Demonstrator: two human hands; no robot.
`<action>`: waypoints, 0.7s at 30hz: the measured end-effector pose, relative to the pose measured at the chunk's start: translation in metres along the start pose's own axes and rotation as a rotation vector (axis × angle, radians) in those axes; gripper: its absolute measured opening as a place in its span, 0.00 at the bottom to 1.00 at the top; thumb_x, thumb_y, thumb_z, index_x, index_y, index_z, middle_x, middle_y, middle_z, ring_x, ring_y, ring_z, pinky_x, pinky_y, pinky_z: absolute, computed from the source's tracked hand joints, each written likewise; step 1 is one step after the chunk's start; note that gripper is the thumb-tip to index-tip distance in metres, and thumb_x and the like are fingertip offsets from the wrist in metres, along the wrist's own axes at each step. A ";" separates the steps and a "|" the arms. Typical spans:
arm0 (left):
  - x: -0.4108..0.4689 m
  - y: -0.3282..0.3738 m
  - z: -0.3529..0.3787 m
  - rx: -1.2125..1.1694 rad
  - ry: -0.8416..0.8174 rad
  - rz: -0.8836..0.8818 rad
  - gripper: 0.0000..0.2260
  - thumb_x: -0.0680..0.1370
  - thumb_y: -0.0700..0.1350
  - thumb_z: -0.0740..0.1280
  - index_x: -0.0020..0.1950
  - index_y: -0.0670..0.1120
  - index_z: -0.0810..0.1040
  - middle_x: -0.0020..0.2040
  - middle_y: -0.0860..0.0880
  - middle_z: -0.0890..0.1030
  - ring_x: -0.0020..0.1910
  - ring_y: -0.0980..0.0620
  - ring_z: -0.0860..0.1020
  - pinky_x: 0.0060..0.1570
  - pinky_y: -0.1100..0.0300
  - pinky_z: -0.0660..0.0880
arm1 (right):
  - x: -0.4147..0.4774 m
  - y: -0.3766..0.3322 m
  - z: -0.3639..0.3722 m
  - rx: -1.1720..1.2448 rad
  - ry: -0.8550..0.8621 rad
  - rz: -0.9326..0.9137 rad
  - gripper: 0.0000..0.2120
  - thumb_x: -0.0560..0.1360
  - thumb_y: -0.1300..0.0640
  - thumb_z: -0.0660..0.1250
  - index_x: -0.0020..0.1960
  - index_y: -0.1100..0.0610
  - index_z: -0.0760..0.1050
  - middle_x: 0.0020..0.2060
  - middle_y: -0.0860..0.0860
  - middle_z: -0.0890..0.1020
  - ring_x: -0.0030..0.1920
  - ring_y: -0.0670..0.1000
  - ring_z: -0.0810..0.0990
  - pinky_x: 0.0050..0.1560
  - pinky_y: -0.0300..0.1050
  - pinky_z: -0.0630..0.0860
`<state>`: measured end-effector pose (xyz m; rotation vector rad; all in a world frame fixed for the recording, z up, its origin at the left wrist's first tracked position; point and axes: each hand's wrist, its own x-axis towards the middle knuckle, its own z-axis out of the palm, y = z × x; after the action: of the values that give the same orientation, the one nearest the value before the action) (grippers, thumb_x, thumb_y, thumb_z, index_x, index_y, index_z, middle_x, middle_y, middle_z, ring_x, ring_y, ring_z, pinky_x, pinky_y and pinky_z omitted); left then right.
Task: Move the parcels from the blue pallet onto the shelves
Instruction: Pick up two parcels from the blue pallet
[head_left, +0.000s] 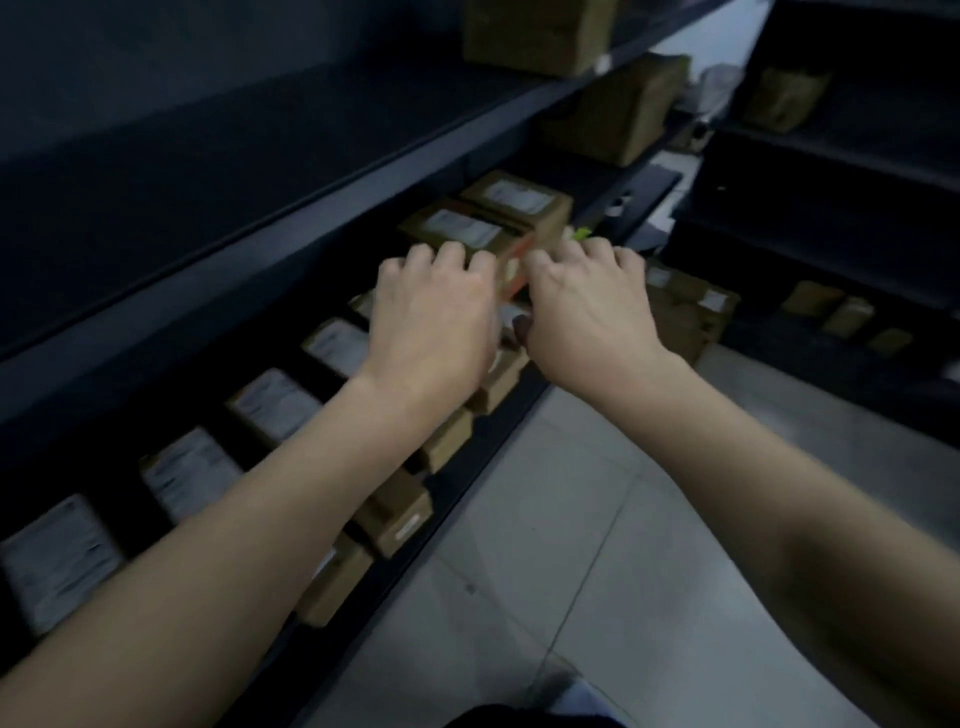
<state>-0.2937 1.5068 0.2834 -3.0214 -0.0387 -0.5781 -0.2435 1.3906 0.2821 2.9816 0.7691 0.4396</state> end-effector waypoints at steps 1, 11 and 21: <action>0.015 0.021 -0.001 -0.019 0.023 0.038 0.13 0.78 0.49 0.61 0.60 0.44 0.73 0.56 0.43 0.77 0.56 0.41 0.74 0.51 0.49 0.68 | 0.000 0.024 -0.003 -0.018 0.012 0.032 0.18 0.76 0.49 0.63 0.63 0.57 0.71 0.60 0.58 0.75 0.63 0.62 0.69 0.62 0.58 0.63; 0.131 0.230 0.013 -0.175 0.128 0.351 0.14 0.77 0.46 0.63 0.62 0.44 0.73 0.57 0.42 0.77 0.56 0.40 0.74 0.52 0.48 0.70 | -0.040 0.246 -0.010 -0.139 0.031 0.383 0.17 0.77 0.53 0.62 0.64 0.55 0.70 0.59 0.56 0.76 0.63 0.60 0.70 0.62 0.56 0.63; 0.196 0.439 0.038 -0.407 0.083 0.781 0.15 0.78 0.47 0.61 0.64 0.45 0.71 0.58 0.44 0.76 0.57 0.43 0.73 0.54 0.51 0.68 | -0.126 0.416 -0.001 -0.218 -0.110 0.902 0.17 0.77 0.51 0.62 0.64 0.55 0.70 0.59 0.57 0.75 0.62 0.60 0.70 0.64 0.57 0.62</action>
<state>-0.0818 1.0742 0.2947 -2.9766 1.3289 -0.6661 -0.1542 0.9656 0.2916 2.9227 -0.6380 0.3255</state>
